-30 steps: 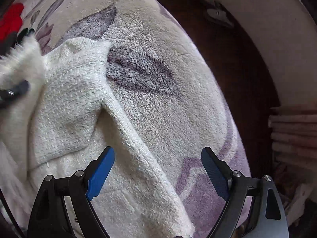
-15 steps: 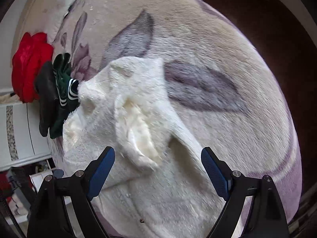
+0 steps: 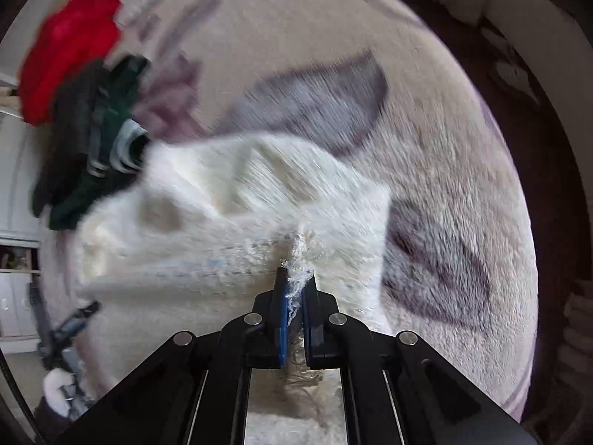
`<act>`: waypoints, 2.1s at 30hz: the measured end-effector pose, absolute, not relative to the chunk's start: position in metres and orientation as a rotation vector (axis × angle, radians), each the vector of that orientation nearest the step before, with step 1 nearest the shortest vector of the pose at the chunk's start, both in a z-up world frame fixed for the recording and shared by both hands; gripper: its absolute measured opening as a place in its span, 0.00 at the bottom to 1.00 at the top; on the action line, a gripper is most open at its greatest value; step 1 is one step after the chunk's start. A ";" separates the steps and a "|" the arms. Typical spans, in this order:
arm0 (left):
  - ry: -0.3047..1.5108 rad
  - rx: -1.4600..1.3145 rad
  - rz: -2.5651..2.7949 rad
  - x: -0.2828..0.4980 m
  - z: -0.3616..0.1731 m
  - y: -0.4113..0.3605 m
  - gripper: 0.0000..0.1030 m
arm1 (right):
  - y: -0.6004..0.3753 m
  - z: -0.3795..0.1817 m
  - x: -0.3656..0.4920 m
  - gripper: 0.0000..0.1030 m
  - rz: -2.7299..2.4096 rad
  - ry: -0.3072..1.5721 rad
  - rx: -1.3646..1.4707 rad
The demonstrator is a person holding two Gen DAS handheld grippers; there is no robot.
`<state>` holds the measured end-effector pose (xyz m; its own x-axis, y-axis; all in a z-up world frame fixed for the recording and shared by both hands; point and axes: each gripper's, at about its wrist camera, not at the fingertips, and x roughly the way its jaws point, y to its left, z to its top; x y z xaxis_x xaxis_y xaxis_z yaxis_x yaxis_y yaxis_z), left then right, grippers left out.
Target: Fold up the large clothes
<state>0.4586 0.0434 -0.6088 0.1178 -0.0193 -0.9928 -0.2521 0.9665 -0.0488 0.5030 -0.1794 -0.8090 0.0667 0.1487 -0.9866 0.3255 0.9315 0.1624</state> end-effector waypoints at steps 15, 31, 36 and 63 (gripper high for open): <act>1.319 0.221 0.187 0.522 -0.550 -0.052 0.99 | -0.070 -0.756 0.580 0.35 0.201 1.534 0.621; 1.335 0.266 0.208 0.541 -0.575 -0.029 0.99 | 0.090 -0.882 0.652 0.07 0.401 1.700 0.453; 1.301 0.282 0.195 0.542 -0.559 -0.035 0.99 | 0.078 -0.856 0.669 0.00 0.298 1.609 0.488; 1.334 0.273 0.122 0.572 -0.579 -0.091 0.99 | 0.040 -0.843 0.629 0.15 0.028 1.567 0.481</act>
<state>0.5719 -0.0913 -0.5794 0.2338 0.2425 -0.9416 0.0682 0.9619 0.2647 0.6294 0.0405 -0.8426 0.0230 0.3167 -0.9482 0.2821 0.9079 0.3101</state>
